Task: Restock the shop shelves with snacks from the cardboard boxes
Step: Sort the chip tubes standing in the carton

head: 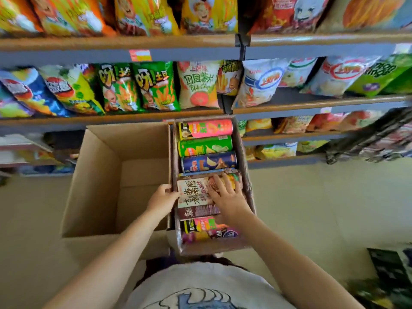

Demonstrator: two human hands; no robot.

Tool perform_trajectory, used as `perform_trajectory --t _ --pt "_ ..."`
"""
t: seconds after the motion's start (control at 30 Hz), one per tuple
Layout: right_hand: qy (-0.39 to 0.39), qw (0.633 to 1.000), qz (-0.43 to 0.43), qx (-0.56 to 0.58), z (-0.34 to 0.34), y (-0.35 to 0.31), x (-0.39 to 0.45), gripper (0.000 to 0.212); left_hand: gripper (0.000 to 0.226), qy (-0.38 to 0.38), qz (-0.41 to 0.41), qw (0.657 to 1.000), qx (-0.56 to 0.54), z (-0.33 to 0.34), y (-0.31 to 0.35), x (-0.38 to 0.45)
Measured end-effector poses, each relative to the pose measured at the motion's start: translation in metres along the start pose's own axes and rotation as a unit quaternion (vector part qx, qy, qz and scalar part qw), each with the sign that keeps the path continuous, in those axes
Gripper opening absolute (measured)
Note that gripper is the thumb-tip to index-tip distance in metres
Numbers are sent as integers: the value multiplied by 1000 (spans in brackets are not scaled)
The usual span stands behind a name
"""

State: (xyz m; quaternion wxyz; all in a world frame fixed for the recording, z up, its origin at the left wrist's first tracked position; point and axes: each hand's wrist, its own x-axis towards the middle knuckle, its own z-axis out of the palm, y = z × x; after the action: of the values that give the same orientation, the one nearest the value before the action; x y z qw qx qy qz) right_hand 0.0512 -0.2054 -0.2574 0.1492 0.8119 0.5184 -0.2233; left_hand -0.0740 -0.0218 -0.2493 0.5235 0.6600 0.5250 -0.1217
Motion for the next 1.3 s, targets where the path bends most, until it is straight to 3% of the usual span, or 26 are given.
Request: perform_trajectory --t 0.13,0.3,0.4,0.57,0.73,0.93,1.3 --pt "15 1000 -19 -14 0 1 -3 104 20 20 -58 993 -100 -3 -28 -13" --pt "-8 997 -34 -73 -3 0 10 98 16 23 -66 985 -156 5 -48 -23" --pt "-10 997 -52 -50 -15 3 18 93 13 23 -64 983 -172 11 -51 -24" --pt "-3 996 -65 -54 -27 8 29 116 18 30 -75 978 -191 22 -53 -20" --pt "-54 995 -58 -68 -32 17 48 146 20 39 -101 971 -215 31 -47 -16" --pt "-112 990 -44 -74 -46 15 50 148 26 13 -146 946 -289 39 -33 -19" --pt "-82 993 -57 -69 -27 7 32 146 23 39 -105 957 -268 54 -36 -20"
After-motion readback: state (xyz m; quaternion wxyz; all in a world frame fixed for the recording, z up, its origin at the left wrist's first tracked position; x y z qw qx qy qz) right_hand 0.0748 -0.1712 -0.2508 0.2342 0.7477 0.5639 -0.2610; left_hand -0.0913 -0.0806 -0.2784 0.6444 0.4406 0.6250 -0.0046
